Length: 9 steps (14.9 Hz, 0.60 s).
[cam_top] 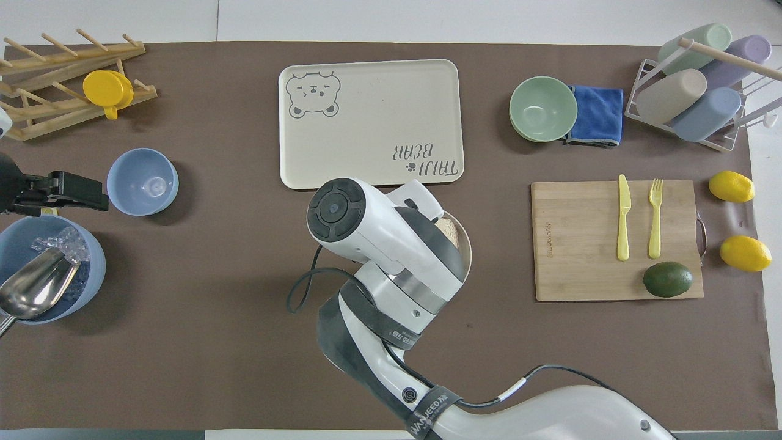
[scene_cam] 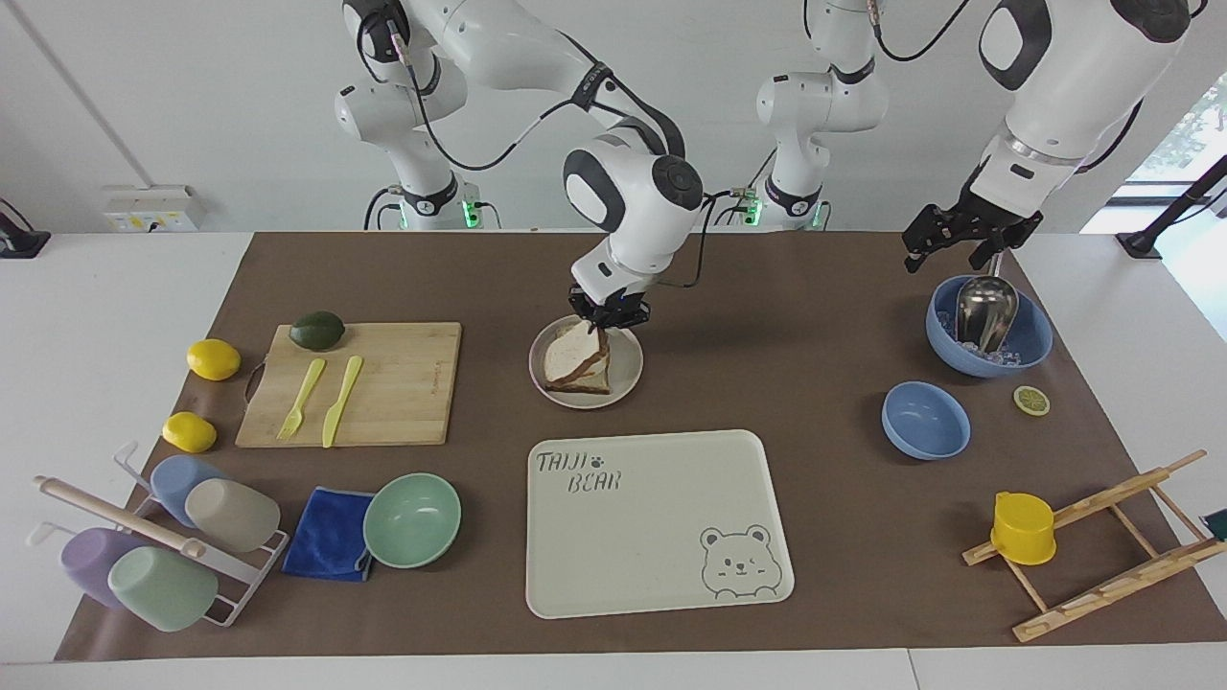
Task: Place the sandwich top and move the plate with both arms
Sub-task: 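Release the bread onto the toast and lift the right gripper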
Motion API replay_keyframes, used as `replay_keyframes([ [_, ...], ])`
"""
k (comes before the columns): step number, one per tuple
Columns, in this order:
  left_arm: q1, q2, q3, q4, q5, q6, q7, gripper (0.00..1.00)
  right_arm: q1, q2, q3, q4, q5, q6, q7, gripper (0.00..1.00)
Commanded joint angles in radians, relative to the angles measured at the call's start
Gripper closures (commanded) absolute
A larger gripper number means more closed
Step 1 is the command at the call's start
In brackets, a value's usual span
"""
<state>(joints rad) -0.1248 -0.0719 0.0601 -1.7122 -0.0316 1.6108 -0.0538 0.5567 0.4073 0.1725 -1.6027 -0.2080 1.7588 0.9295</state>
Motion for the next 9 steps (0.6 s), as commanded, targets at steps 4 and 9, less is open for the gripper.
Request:
replay_keyframes([
  [4,0.022,-0.028,0.0,-0.032,0.012,0.0,0.012,0.0,-0.018,-0.025,0.006,-0.108,0.08,0.188,-0.014,1.0],
  [9,0.034,-0.036,0.0,-0.059,0.01,0.012,0.008,0.0,-0.06,-0.042,0.005,-0.187,0.144,0.286,-0.024,0.83],
])
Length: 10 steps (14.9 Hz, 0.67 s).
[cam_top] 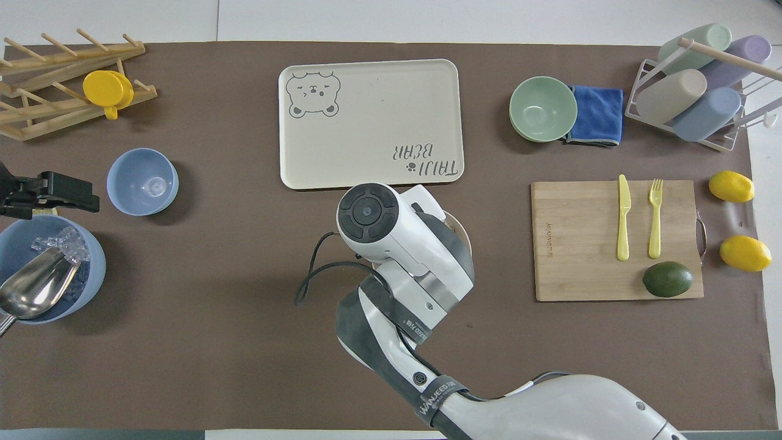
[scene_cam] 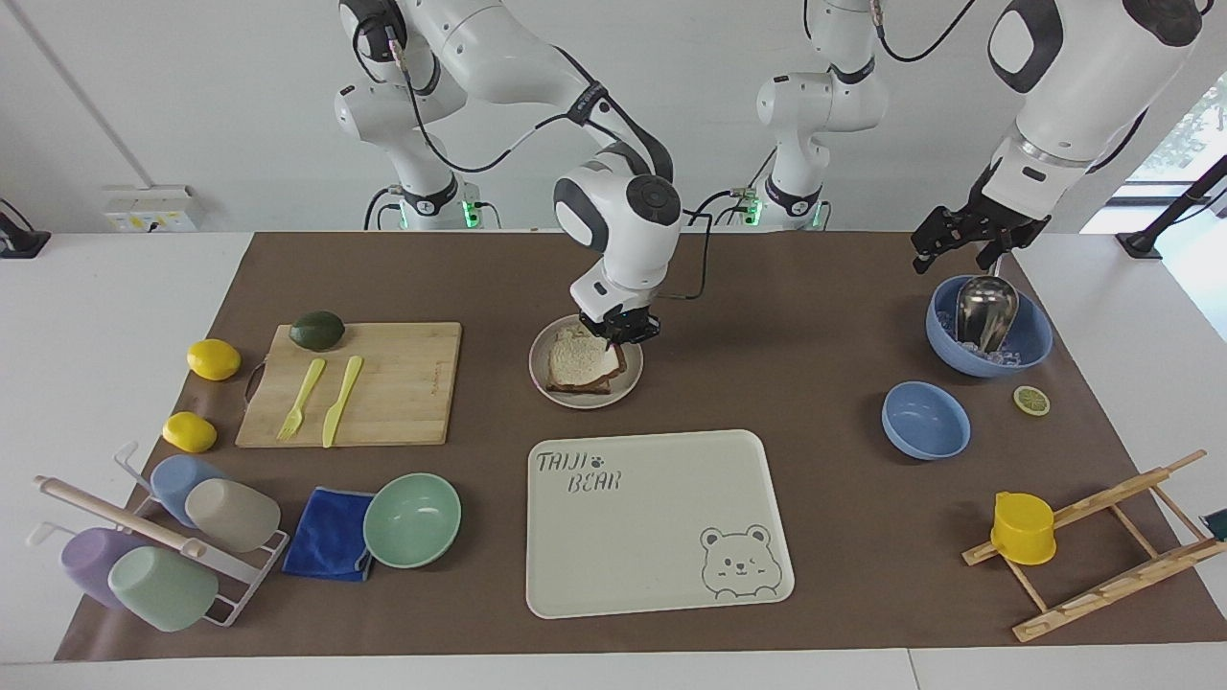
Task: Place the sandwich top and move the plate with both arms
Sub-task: 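Release the bread onto the toast and lift the right gripper, then reach the left gripper to the plate while the right gripper withdraws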
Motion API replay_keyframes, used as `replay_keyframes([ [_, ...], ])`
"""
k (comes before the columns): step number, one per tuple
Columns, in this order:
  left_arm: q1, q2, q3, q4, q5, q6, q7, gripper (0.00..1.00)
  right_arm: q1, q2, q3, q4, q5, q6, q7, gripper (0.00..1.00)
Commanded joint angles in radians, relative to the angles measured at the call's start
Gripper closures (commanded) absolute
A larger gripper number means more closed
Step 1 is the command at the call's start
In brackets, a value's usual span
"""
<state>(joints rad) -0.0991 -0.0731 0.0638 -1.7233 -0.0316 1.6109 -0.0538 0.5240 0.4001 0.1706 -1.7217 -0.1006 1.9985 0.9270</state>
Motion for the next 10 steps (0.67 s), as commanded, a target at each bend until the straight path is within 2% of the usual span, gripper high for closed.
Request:
replay_keyframes([
  [1,0.009,-0.042,-0.004,-0.056,0.01,0.017,0.006,0.0,-0.036,-0.035,0.009,-0.068,0.038,0.046,-0.023,0.79],
  [2,0.009,-0.047,-0.004,-0.068,0.007,0.029,0.006,0.0,-0.041,-0.035,0.009,-0.07,0.038,0.046,-0.028,0.75],
  [3,0.009,-0.056,-0.004,-0.094,0.001,0.053,0.005,0.0,-0.041,-0.035,0.009,-0.07,0.038,0.046,-0.031,0.64],
  [5,0.006,-0.073,-0.006,-0.148,-0.03,0.104,-0.018,0.0,-0.041,-0.035,0.009,-0.068,0.05,0.048,-0.031,0.26],
  [6,-0.005,-0.074,-0.006,-0.166,-0.036,0.124,-0.046,0.0,-0.042,-0.035,0.009,-0.065,0.059,0.048,-0.033,0.2],
  [7,-0.017,-0.067,-0.009,-0.182,-0.045,0.147,-0.07,0.0,-0.041,-0.035,0.007,-0.062,0.068,0.048,-0.031,0.19],
  [9,-0.047,-0.065,-0.009,-0.232,-0.068,0.207,-0.081,0.0,-0.033,-0.033,0.007,-0.058,0.078,0.048,-0.031,0.06],
  [10,-0.05,-0.065,-0.01,-0.26,-0.08,0.237,-0.081,0.0,-0.035,-0.033,0.007,-0.055,0.081,0.046,-0.031,0.05],
])
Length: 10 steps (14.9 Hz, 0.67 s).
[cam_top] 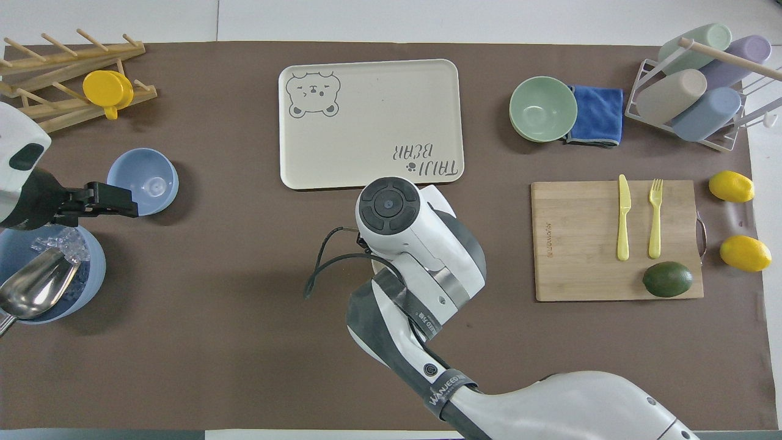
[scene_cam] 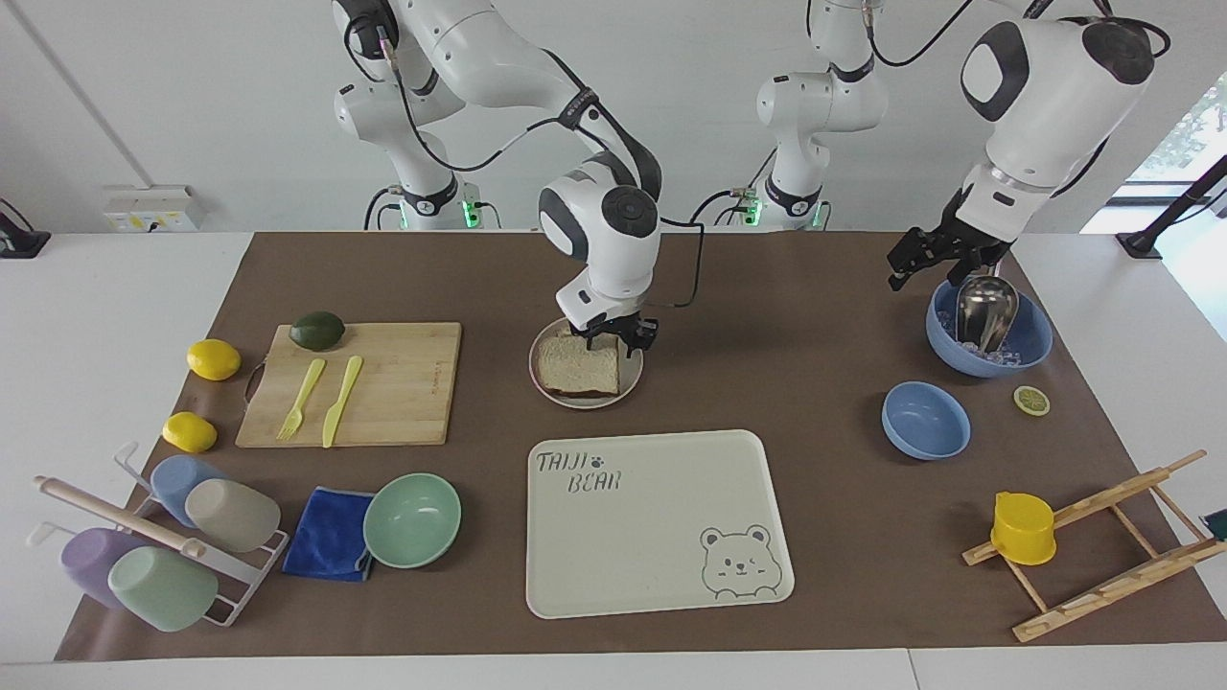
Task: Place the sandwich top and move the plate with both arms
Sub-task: 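Reach the left gripper to the plate while the right gripper withdraws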
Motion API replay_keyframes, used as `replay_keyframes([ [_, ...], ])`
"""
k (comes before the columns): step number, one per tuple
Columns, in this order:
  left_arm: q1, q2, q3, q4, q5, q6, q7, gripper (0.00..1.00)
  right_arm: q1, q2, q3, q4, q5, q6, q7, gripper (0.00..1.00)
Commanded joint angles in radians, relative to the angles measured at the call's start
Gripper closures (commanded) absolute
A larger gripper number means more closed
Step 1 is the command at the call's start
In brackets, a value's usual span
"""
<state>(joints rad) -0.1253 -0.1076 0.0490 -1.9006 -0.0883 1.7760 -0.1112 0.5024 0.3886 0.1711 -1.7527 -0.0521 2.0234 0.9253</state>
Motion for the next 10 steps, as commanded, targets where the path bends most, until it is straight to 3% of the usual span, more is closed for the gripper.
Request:
replay_keyframes([
  [1,-0.039,-0.029,0.005,-0.106,-0.033,0.097,-0.025,0.0,-0.013,-0.023,0.008,-0.016,0.043,0.018,-0.029,0.05],
  [6,-0.089,-0.012,0.005,-0.169,-0.045,0.161,-0.068,0.0,-0.053,-0.028,0.007,0.103,0.052,-0.08,-0.078,0.0],
  [10,-0.138,0.032,0.005,-0.173,-0.065,0.219,-0.123,0.0,-0.195,-0.102,0.007,0.12,0.052,-0.164,-0.265,0.0],
])
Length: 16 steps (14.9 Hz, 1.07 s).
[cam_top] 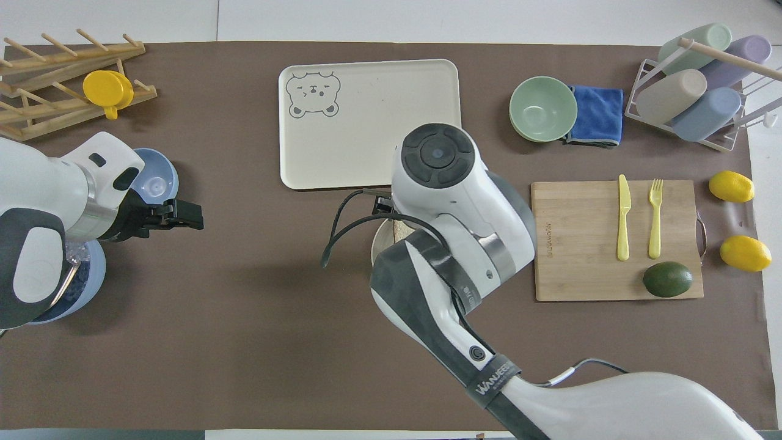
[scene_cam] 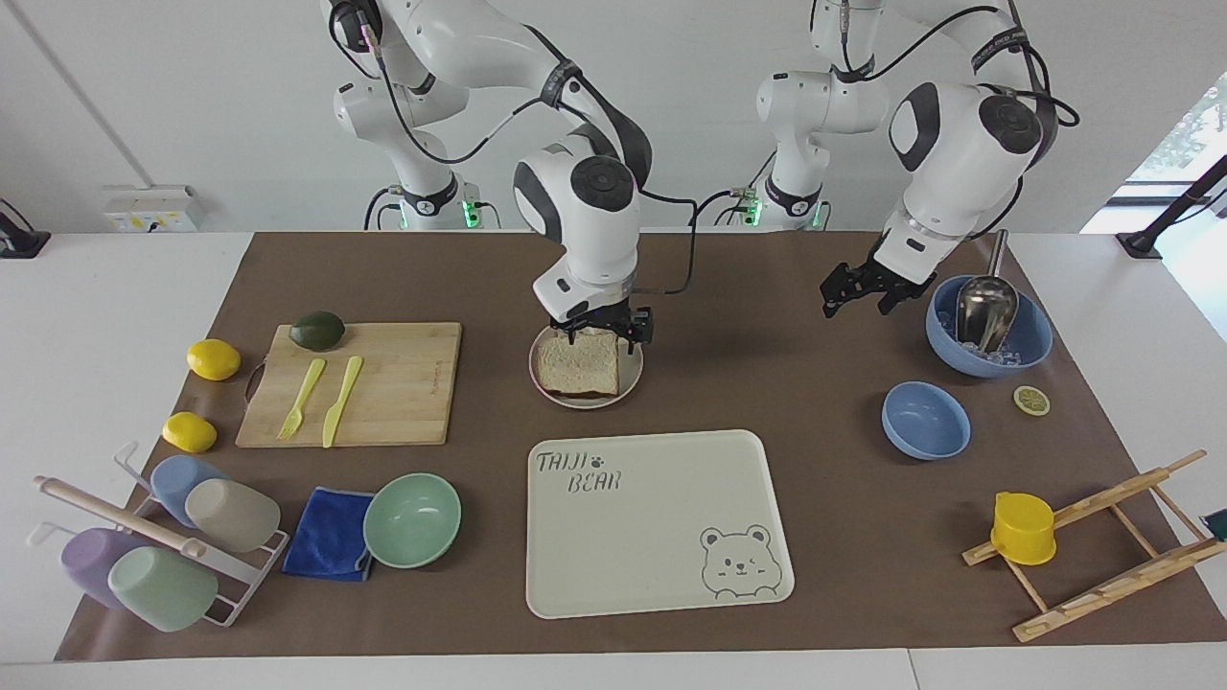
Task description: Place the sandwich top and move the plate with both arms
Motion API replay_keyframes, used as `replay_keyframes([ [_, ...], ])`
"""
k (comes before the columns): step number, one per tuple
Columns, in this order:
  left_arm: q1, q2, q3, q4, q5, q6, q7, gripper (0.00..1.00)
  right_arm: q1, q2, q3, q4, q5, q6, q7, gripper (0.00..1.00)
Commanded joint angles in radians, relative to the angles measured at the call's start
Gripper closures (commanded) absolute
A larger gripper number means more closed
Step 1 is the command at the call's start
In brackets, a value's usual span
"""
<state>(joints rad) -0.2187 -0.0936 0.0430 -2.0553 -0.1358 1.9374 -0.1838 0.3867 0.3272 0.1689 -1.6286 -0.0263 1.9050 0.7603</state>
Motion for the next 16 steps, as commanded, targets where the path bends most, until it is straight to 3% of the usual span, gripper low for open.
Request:
replay_keyframes([
  [1,-0.072,0.04,0.011,-0.022,-0.018,0.096,-0.095,0.0,-0.133,-0.062,0.009,-0.005,0.026,-0.085,-0.157,0.0],
  [7,-0.238,0.167,0.011,-0.032,-0.087,0.313,-0.223,0.0,-0.363,-0.195,0.004,-0.002,0.028,-0.328,-0.358,0.0],
  [10,-0.301,0.199,0.011,-0.032,-0.154,0.382,-0.223,0.0,-0.443,-0.275,0.003,-0.063,0.032,-0.414,-0.51,0.0],
  [13,-0.358,0.285,0.006,-0.031,-0.179,0.488,-0.212,0.0,-0.459,-0.346,0.003,-0.12,0.046,-0.412,-0.513,0.0],
  [16,-0.415,0.318,0.006,-0.029,-0.206,0.499,-0.156,0.0,-0.447,-0.341,-0.04,-0.108,0.048,-0.406,-0.574,0.0],
])
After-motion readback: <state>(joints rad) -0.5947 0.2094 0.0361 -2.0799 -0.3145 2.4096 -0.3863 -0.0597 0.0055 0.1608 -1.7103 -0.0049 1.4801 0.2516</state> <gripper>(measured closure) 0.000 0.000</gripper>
